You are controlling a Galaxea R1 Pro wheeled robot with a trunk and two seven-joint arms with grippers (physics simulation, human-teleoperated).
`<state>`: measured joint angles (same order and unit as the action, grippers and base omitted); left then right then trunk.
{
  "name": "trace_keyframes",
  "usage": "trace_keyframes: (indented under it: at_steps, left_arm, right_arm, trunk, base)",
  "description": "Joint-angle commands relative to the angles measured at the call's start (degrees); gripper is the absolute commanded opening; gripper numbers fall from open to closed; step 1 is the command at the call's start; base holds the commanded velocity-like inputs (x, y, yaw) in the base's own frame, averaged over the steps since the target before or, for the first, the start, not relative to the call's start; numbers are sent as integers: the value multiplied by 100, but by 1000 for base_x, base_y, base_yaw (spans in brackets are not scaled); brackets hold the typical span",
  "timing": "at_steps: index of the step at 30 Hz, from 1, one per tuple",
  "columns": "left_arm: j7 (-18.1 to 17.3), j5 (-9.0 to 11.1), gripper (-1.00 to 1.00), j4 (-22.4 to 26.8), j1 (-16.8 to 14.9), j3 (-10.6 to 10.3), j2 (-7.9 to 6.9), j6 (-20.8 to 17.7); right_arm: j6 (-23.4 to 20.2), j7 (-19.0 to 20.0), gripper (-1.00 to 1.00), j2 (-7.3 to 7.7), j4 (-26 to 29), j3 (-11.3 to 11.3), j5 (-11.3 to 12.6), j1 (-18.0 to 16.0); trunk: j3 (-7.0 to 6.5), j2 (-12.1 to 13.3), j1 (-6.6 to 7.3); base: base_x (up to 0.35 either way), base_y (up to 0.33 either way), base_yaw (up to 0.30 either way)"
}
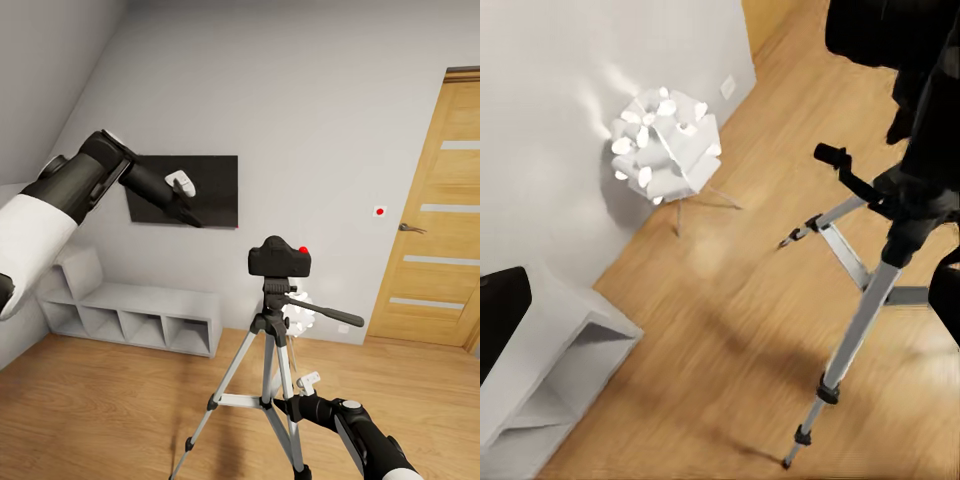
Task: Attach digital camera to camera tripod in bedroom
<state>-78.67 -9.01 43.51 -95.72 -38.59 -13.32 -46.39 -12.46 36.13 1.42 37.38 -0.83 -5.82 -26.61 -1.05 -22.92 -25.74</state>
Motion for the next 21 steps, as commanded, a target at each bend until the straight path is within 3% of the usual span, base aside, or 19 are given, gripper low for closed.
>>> trace_keyframes:
  at_steps: [1, 5, 9, 12, 13, 16, 17, 19, 21]
  left_arm:
    - [-37, -20, 100, -55, -3, -6, -62, -60]
    - [16, 45, 100, -756, 78, -2, -257, -43]
    - [180, 50, 100, -1475, 296, -2, -295, -31]
    - [726, 55, 100, -2228, 606, -2, -274, 22]
    - [930, 57, 100, -2392, 696, 0, -264, 59]
    - [2127, 126, 100, -3061, 1209, 13, -222, 469]
    - [2591, 218, 100, -3254, 1474, 18, -204, 742]
    - [3017, 370, 100, -3393, 1764, 26, -186, 1054]
    - [3616, 755, 100, -3529, 2184, 35, -174, 1521]
  right_arm:
    - [42, -105, -100, -1, -126, 4, -368, 6]
    - [42, -106, -100, -1, -126, 4, -368, 4]
    - [42, -106, -100, -1, -126, 4, -368, 4]
    - [42, -106, -100, -1, -126, 4, -367, 5]
    - [42, -106, -100, -1, -126, 4, -367, 5]
    - [42, -106, -100, -1, -126, 4, -367, 6]
    - [42, -106, -100, -1, -126, 4, -368, 6]
    - [42, -106, -100, -1, -126, 4, -364, 6]
    - [42, -106, -100, -1, -126, 4, -362, 5]
  trunk:
    - [6, 0, -4]
    - [6, 0, -4]
    - [6, 0, -4]
    - [6, 0, -4]
    - [6, 0, -4]
    - [6, 0, -4]
    - [6, 0, -4]
    - [6, 0, -4]
    - [6, 0, -4]
  base:
    - [0, 0, 0]
    - [0, 0, 0]
    - [0, 0, 0]
    - [0, 0, 0]
    - [0, 0, 0]
    - [0, 0, 0]
    - [0, 0, 0]
    - [0, 0, 0]
    - [0, 0, 0]
